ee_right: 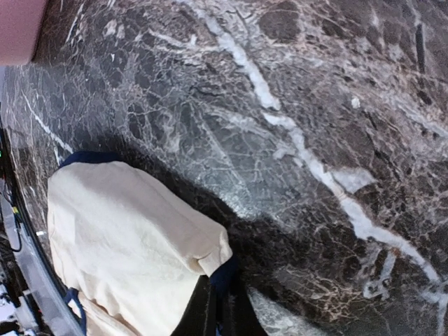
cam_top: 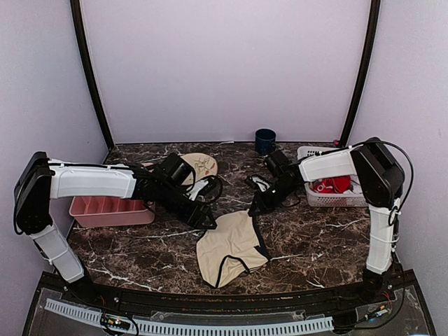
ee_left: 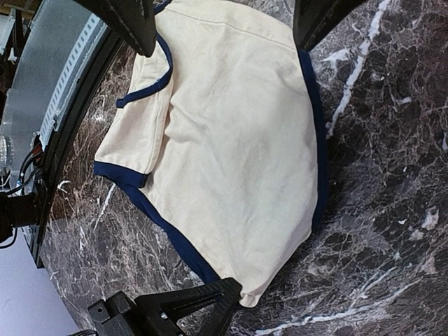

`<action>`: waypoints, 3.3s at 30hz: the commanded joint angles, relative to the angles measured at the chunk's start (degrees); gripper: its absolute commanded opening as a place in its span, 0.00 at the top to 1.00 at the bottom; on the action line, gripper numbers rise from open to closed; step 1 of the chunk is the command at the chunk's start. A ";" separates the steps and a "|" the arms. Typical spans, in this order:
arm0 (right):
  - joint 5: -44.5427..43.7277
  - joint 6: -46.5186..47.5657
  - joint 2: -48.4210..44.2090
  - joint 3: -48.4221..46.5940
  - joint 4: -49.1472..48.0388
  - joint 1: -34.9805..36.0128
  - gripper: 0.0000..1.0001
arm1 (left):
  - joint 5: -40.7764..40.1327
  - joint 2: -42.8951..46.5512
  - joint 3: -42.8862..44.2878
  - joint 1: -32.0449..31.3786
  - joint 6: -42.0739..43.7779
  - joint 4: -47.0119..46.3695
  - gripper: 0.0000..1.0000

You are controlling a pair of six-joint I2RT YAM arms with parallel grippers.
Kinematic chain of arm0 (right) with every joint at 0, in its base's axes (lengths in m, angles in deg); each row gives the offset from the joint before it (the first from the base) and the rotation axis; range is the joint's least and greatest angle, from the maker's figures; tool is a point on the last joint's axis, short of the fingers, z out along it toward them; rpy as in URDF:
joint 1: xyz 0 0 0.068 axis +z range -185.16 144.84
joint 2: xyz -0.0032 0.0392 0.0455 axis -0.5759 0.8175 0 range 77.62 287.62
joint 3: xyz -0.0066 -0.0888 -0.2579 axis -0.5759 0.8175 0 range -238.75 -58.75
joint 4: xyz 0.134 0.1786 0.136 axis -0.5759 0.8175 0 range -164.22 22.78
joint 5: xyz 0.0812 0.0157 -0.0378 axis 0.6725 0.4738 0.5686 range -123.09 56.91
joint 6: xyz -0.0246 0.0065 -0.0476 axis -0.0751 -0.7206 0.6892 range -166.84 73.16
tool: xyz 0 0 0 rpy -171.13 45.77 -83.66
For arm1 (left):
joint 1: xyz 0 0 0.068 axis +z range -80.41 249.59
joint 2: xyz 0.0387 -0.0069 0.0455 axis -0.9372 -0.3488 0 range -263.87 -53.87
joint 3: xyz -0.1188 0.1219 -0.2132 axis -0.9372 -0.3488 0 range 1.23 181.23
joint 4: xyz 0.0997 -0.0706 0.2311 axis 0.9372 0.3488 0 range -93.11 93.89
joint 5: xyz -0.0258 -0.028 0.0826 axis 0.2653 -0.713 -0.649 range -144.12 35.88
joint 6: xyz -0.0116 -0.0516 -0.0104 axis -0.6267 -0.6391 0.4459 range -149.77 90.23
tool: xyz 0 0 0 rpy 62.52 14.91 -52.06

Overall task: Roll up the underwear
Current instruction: Pick up the underwear from the center of the board, then turn over the underwear at the center of the board, then adjust the underwear at the center of the board, then pick up the underwear from the center of the board.

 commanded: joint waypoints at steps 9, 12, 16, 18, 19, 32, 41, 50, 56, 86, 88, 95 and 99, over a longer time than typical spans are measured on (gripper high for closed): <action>8.95 0.62 -5.93 -27.87 11.18 1.19 1.00 | -4.52 13.85 -5.51 9.82 -4.75 -3.40 0.30; 10.44 0.98 -8.98 -29.78 13.38 3.77 1.00 | -7.43 16.49 -4.28 12.44 -2.91 -0.96 0.30; 13.14 3.86 -15.52 -26.65 17.01 8.97 1.00 | -10.14 19.61 -3.49 14.03 -1.21 0.76 0.29; 12.49 4.58 -21.67 -18.99 18.19 10.65 1.00 | -10.81 20.99 -3.26 14.33 -0.56 1.11 0.29; 11.47 4.35 -25.47 -13.82 18.45 10.68 1.00 | -10.83 21.52 -3.09 14.33 -0.27 1.37 0.29; 0.66 -12.85 -47.78 31.83 8.68 0.24 0.32 | 2.69 14.32 -0.77 11.57 7.28 1.67 0.20; 2.57 -19.46 -40.06 34.18 2.12 2.10 0.54 | 4.12 -13.42 19.49 6.48 10.96 5.27 0.33; 2.63 -19.64 -36.12 32.08 0.48 5.39 0.63 | -0.43 -30.54 34.66 2.43 14.18 9.12 0.48; 2.48 -17.45 -33.20 29.84 2.12 5.95 0.65 | -11.82 -33.27 34.24 2.36 12.44 12.06 0.67; -0.49 -29.64 -19.47 26.85 -5.31 7.04 0.64 | -19.72 -2.86 4.04 6.35 -5.69 15.35 0.62; -1.52 -29.45 -17.73 26.30 -5.13 7.18 0.68 | -20.31 -2.69 4.00 6.67 -5.50 15.31 0.62; -7.71 -23.93 -19.41 25.64 -0.34 4.82 1.00 | -17.47 -3.21 3.70 10.03 -2.02 11.51 0.61; -9.30 -18.25 -20.05 23.47 2.33 3.94 1.00 | -14.12 -6.69 6.34 10.18 2.19 10.35 0.62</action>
